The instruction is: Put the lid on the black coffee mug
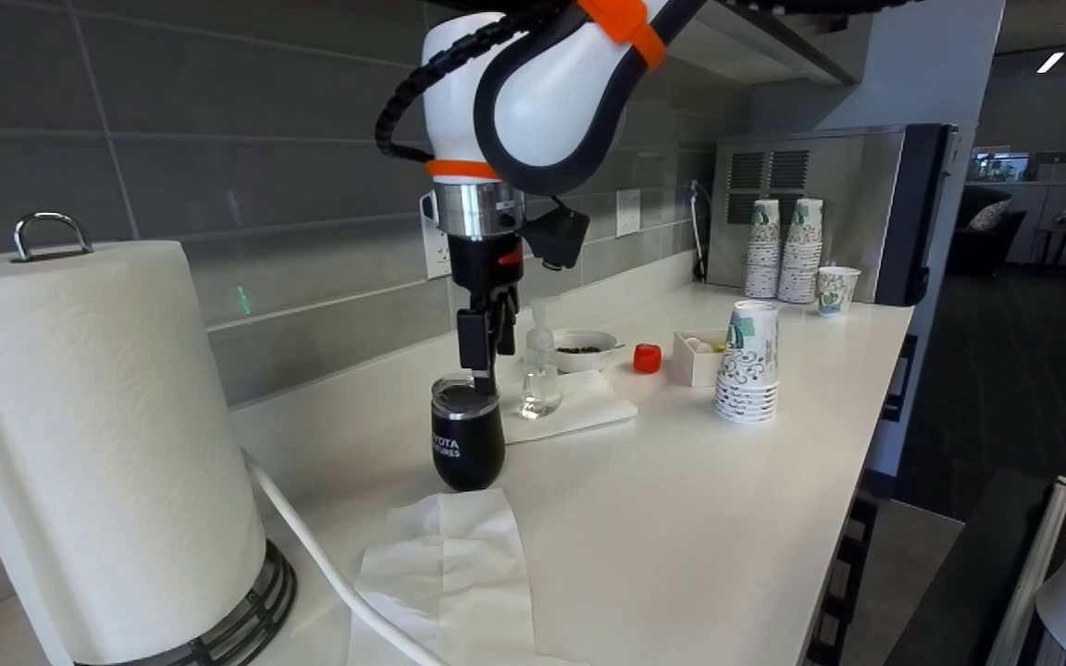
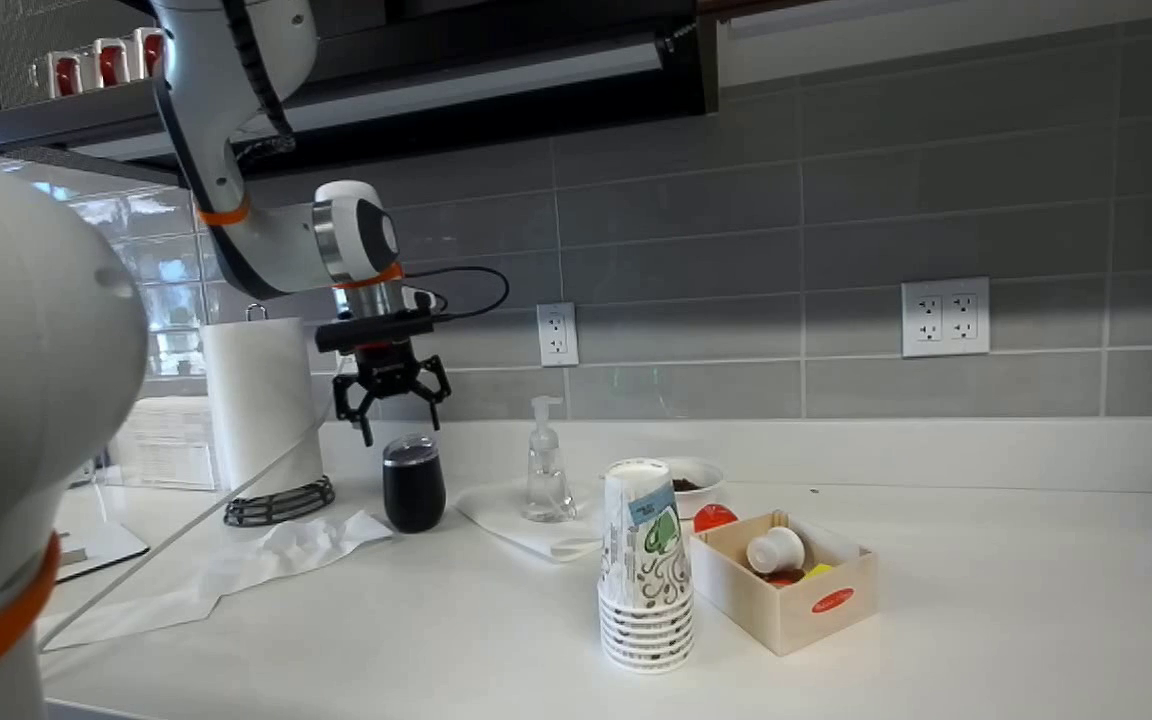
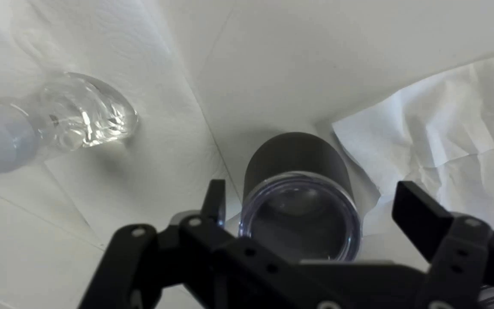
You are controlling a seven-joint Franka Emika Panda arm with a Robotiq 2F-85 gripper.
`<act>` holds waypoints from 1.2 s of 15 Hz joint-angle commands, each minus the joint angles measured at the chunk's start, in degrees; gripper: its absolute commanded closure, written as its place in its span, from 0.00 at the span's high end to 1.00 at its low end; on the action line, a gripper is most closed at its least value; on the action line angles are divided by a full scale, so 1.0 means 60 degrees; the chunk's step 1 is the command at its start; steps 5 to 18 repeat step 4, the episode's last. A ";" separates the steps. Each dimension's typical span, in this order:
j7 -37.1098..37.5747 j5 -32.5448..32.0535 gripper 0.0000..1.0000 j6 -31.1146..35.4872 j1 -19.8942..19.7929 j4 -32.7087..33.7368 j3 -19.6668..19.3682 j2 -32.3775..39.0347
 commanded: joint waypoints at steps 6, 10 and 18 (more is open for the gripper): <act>0.0328 0.0535 1.00 0.0683 -0.0298 -0.1516 0.0076 -0.1390; 0.0328 0.0535 1.00 0.0683 -0.0298 -0.1516 0.0076 -0.1390; 0.0328 0.0535 1.00 0.0683 -0.0298 -0.1516 0.0076 -0.1390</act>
